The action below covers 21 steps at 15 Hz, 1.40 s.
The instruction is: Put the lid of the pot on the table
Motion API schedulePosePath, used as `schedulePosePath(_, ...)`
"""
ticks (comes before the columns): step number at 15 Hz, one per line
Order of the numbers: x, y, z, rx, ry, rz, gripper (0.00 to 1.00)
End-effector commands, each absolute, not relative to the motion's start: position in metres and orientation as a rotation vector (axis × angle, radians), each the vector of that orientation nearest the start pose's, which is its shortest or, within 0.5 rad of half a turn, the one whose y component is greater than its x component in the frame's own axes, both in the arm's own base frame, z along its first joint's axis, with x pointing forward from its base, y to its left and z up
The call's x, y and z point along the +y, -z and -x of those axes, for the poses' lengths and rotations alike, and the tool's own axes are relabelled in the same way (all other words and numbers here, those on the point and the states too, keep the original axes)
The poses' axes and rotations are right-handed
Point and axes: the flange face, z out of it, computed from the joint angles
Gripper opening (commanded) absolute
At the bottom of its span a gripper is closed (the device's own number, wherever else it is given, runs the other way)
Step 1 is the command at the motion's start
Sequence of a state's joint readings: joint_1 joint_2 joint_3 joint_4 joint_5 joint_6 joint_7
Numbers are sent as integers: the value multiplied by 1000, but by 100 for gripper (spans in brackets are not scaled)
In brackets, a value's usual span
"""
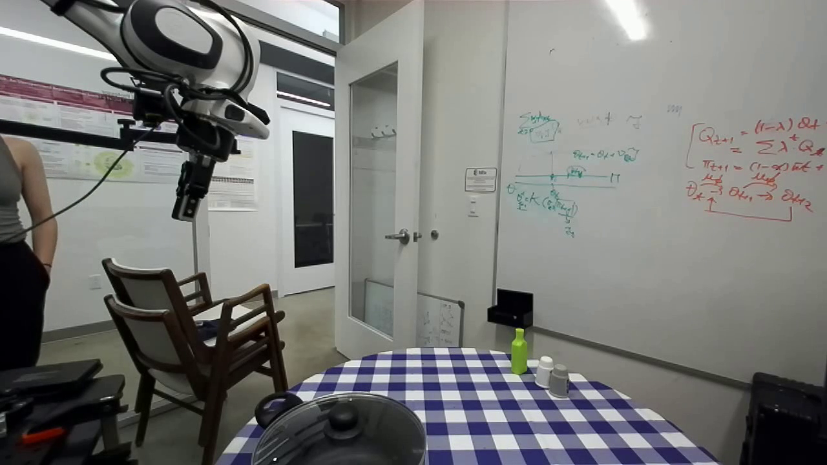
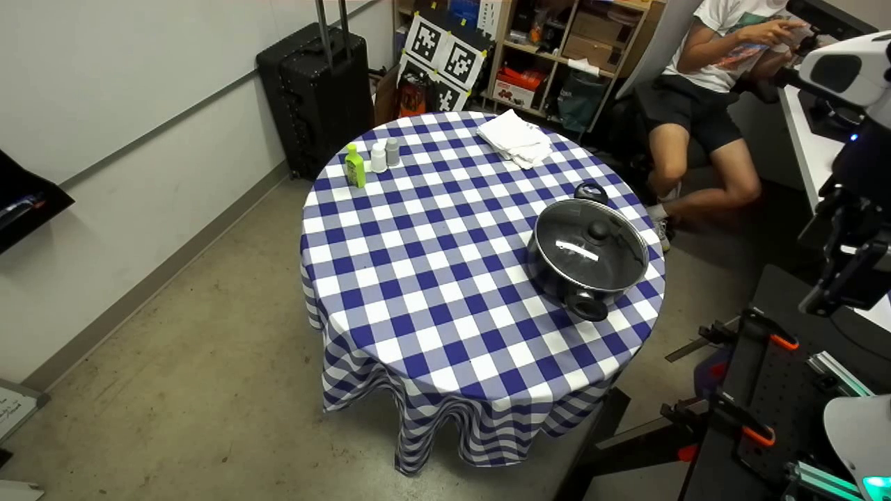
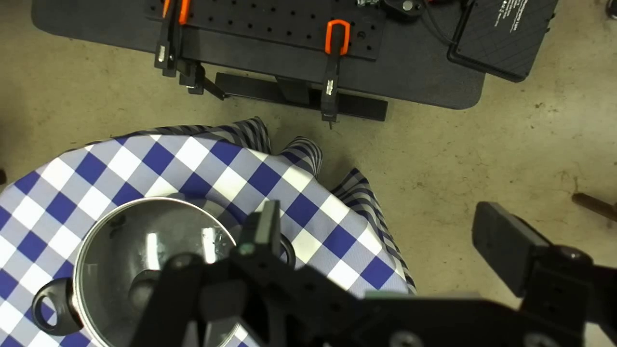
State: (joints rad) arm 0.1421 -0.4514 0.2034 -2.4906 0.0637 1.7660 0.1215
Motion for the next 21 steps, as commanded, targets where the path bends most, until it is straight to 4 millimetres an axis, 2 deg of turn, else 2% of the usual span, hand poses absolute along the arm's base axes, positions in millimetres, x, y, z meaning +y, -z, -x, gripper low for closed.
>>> schedulePosePath(1,126,-424,-359,-261,-440,3140,100)
schedulePosePath(5,104,-431,-389,-164,-392,3074,100)
schedulePosePath(7,90,-435,-413,-128,-336,3031,100)
schedulePosePath(10,70,-438,-453,-73,-172,2970,100)
schedulePosePath(12,56,-437,-473,-99,-46,2961,100)
schedulePosePath(15,30,-419,-499,-69,82,2968,100)
schedulePosePath(16,16,-409,-507,2,133,2979,100)
schedulePosePath(21,-36,-371,-533,179,388,3011,100)
